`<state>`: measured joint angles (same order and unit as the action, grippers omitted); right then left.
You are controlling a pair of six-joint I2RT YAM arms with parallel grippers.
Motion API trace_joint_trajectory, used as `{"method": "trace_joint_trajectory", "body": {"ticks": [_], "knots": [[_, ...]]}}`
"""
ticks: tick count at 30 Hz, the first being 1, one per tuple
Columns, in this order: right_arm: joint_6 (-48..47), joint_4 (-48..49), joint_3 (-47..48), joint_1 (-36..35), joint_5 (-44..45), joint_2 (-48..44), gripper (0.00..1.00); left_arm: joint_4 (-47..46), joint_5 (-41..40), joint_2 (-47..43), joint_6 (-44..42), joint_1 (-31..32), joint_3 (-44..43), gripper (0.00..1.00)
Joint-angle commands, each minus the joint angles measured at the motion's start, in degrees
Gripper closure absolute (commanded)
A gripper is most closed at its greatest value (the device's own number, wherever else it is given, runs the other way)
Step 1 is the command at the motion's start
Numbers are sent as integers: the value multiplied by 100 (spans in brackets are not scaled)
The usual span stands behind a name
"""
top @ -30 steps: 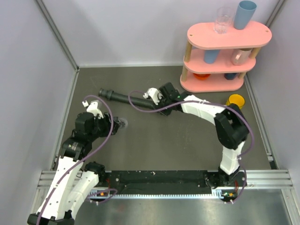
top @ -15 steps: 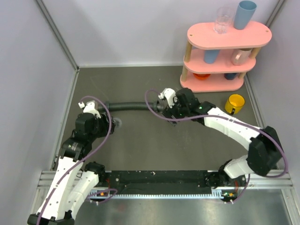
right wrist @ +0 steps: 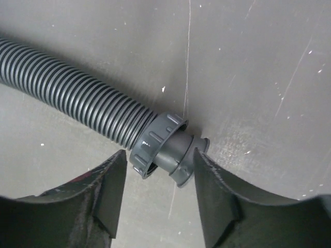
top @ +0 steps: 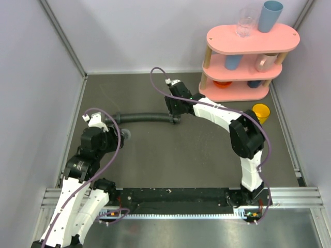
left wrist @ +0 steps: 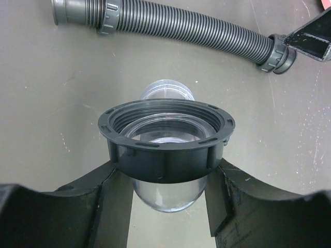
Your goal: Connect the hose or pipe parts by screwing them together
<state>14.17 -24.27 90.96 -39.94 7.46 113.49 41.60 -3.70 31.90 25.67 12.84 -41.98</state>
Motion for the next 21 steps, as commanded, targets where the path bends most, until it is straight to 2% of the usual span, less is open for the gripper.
{"method": "trace_joint_trajectory", "body": {"ticks": [1, 3, 7, 9, 12, 13, 16, 21], "knots": [[1025, -166, 344, -22, 185, 182, 50, -267, -7, 18, 26, -27, -153, 100], [1052, -174, 326, -75, 203, 252, 55, -284, 10, 9, 26, -19, -153, 100], [1096, -210, 300, -92, 168, 331, 59, -285, 28, 0, 17, -18, -127, 100], [1053, -210, 300, -110, 185, 332, 67, -293, 19, 0, 17, -19, -127, 100], [930, -210, 265, -110, 185, 279, 88, -285, 10, 0, 17, -27, -127, 100], [894, -218, 230, -110, 194, 235, 99, -293, 1, 0, 17, -27, -127, 100], [684, -280, -68, -101, 325, -89, 100, -284, -7, -8, 26, -27, -127, 100], [358, -596, -1289, 13, 703, -1117, 100, -284, 36, 18, 26, -19, -127, 100]]}}
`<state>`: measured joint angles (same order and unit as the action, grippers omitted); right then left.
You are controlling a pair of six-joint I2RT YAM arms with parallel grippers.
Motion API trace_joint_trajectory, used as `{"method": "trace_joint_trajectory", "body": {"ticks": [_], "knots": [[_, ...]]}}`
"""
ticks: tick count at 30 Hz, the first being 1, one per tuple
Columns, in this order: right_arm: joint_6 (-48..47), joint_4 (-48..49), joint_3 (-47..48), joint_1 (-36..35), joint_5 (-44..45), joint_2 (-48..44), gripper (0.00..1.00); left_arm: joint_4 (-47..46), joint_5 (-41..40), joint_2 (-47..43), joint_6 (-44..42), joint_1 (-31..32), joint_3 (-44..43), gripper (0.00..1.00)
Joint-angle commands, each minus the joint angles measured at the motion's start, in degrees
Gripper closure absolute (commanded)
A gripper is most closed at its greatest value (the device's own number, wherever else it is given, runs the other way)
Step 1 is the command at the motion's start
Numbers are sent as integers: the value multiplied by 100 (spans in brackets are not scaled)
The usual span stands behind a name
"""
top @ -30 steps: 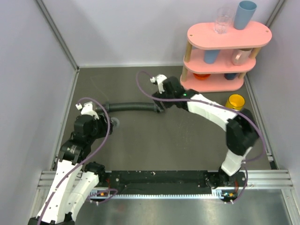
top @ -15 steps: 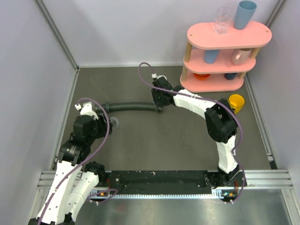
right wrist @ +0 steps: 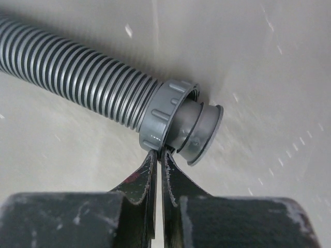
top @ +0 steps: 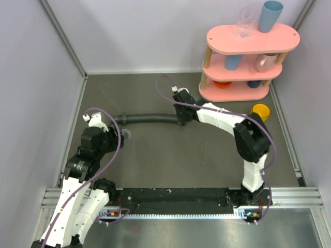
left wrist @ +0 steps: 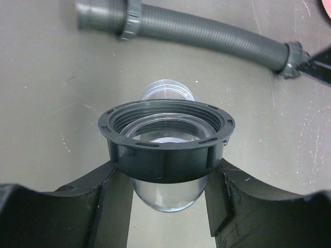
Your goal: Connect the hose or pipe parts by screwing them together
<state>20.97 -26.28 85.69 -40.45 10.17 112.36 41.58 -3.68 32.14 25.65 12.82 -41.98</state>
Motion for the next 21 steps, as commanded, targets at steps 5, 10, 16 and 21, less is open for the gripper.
{"method": "trace_joint_trajectory", "body": {"ticks": [5, 10, 16, 21], "knots": [[-164, -755, -2517, 125, 652, -2784, 100, -291, 34, 12, 37, -25, -127, 100], [337, -1554, -3820, 195, 1100, -4246, 98, -291, 52, -24, 37, -25, -127, 100], [908, -1959, -4060, 450, 1882, -5346, 87, -317, 148, -32, 28, -25, -109, 100], [840, -1829, -3955, 608, 2025, -5408, 76, -291, 166, -85, 28, -16, -109, 100]]}}
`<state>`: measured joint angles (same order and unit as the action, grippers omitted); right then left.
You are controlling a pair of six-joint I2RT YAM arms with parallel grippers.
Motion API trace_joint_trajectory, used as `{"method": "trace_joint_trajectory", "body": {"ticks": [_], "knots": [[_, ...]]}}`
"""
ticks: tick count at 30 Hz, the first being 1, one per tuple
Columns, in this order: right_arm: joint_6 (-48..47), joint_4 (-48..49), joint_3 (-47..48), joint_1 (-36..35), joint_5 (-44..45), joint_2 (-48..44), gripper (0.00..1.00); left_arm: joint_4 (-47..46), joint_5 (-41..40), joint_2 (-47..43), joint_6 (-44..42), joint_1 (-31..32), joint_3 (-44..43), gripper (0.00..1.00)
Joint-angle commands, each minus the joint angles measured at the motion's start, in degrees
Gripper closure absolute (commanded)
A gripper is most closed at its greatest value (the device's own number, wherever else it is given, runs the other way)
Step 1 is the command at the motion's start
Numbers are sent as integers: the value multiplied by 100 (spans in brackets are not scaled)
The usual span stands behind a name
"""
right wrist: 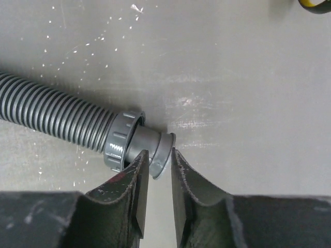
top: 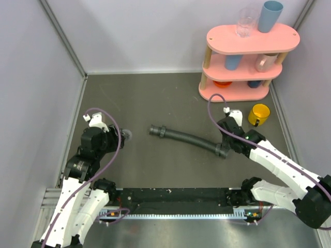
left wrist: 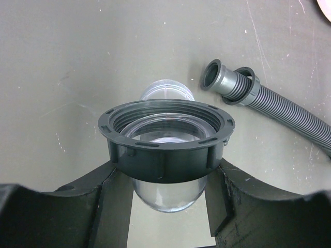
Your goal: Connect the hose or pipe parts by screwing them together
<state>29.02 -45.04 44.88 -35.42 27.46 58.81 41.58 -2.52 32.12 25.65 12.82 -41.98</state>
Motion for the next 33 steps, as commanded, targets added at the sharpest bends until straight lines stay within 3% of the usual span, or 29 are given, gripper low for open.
{"method": "trace_joint_trajectory", "body": {"ticks": [1, 2, 6, 10, 15, 24, 33], "knots": [[-236, 230, 230, 88, -19, -80, 71, -300, 59, -92, 28, -25, -109, 100], [-847, 685, 240, 27, -796, -106, 68, -300, 68, -92, 28, -16, -109, 100], [-2161, 2680, -189, -246, -3172, -291, 25, -317, 103, -65, 54, -16, -127, 100], [-2655, 4614, -656, -614, -3994, 244, 22, -309, 199, 31, 72, -16, -135, 100], [-3138, 5627, -123, -896, -4170, 1834, 18, -308, 796, 461, 203, -25, -179, 100], [-4070, 5322, 1284, -1266, -4205, 3653, 13, -510, 1166, 1191, 318, -324, -109, 100], [-4677, 4839, 1900, -1274, -4688, 4297, 16, -590, 1316, 1200, 309, -526, -30, 100]]}}
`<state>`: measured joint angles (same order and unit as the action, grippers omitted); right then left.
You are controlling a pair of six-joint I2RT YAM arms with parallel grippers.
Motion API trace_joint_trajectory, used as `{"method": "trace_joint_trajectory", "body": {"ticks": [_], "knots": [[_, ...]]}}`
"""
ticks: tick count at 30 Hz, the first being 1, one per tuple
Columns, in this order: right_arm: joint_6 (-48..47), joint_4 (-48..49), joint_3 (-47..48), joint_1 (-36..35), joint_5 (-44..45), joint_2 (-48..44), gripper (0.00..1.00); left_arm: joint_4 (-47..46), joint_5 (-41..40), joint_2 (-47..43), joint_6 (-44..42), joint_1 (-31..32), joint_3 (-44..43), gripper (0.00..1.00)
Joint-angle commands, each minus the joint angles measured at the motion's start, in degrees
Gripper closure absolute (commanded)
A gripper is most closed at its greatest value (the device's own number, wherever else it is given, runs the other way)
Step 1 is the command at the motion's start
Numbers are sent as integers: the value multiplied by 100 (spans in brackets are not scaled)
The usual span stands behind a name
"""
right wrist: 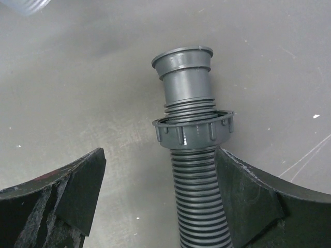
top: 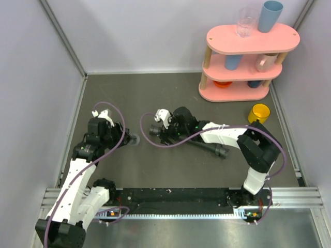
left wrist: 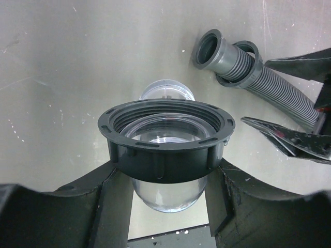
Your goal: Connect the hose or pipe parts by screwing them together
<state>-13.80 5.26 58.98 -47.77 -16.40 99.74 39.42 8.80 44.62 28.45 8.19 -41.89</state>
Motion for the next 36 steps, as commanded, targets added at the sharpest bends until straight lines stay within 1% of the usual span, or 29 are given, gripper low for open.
{"method": "trace_joint_trajectory", "body": {"ticks": [1, 7, 14, 20, 25, 27, 30, 31, 33, 34, 36], "knots": [[-439, -279, 579, -40, -293, 308, 17, -365, 184, -59, 29, -71, -47, 100], [-562, -859, 1106, -48, -214, 686, 22, -365, 192, -85, 47, -98, -12, 100], [-624, -921, 1247, -83, 14, 976, 27, -417, 210, -200, 73, -98, 14, 100], [-624, -860, 1405, -101, 14, 1117, 27, -461, 342, -68, 126, -98, 58, 100], [-650, -851, 1450, -110, -170, 1214, 26, -505, 368, -68, 144, -107, 93, 100], [-667, -860, 1450, -110, -240, 1240, 28, -505, 360, -68, 144, -98, 102, 100], [-659, -816, 1467, -110, -275, 1293, 43, -523, 368, -41, 152, -115, 119, 100], [-659, -781, 1458, -110, -284, 1284, 52, -523, 368, -32, 152, -115, 111, 100], [-650, -693, 1406, -110, -328, 1206, 58, -514, 386, -6, 170, -115, 76, 100], [-667, -667, 1371, -110, -337, 1144, 62, -505, 395, 3, 187, -133, 67, 100], [-772, -596, 1204, -136, -337, 837, 66, -505, 430, -6, 222, -150, 41, 100]]}}
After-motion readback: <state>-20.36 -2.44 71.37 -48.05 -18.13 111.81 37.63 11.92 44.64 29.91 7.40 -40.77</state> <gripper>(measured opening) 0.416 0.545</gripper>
